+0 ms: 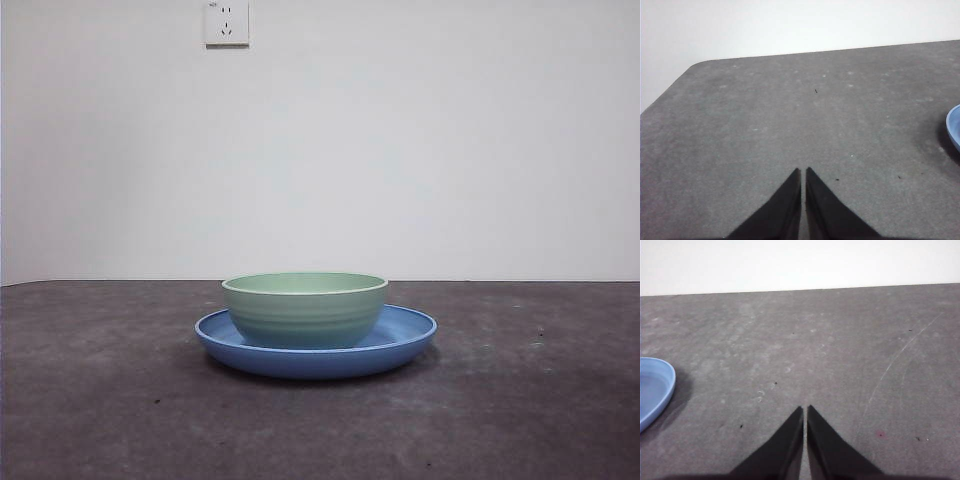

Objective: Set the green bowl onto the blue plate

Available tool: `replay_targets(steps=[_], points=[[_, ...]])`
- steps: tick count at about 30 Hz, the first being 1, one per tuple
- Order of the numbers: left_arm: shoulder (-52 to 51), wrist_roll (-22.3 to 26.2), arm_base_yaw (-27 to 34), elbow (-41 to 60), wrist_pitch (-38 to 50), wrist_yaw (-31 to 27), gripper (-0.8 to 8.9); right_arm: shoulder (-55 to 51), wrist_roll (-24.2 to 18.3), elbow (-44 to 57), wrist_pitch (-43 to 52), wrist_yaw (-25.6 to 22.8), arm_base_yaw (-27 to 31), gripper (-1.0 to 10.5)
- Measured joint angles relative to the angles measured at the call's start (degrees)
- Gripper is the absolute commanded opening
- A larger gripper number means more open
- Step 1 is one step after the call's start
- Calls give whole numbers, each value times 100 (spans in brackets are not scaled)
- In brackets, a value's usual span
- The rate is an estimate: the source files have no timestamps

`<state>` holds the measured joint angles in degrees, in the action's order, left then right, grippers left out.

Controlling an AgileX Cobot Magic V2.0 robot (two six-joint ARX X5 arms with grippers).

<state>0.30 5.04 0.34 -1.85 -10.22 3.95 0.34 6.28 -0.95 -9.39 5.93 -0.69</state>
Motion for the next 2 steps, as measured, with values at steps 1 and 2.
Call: replay_targets(steps=[1, 2], points=[[0, 0, 0, 0, 0, 0, 15, 0, 0, 0, 0, -2, 0, 8], [0, 0, 0, 0, 2, 0, 15, 0, 0, 0, 0, 0, 0, 8]])
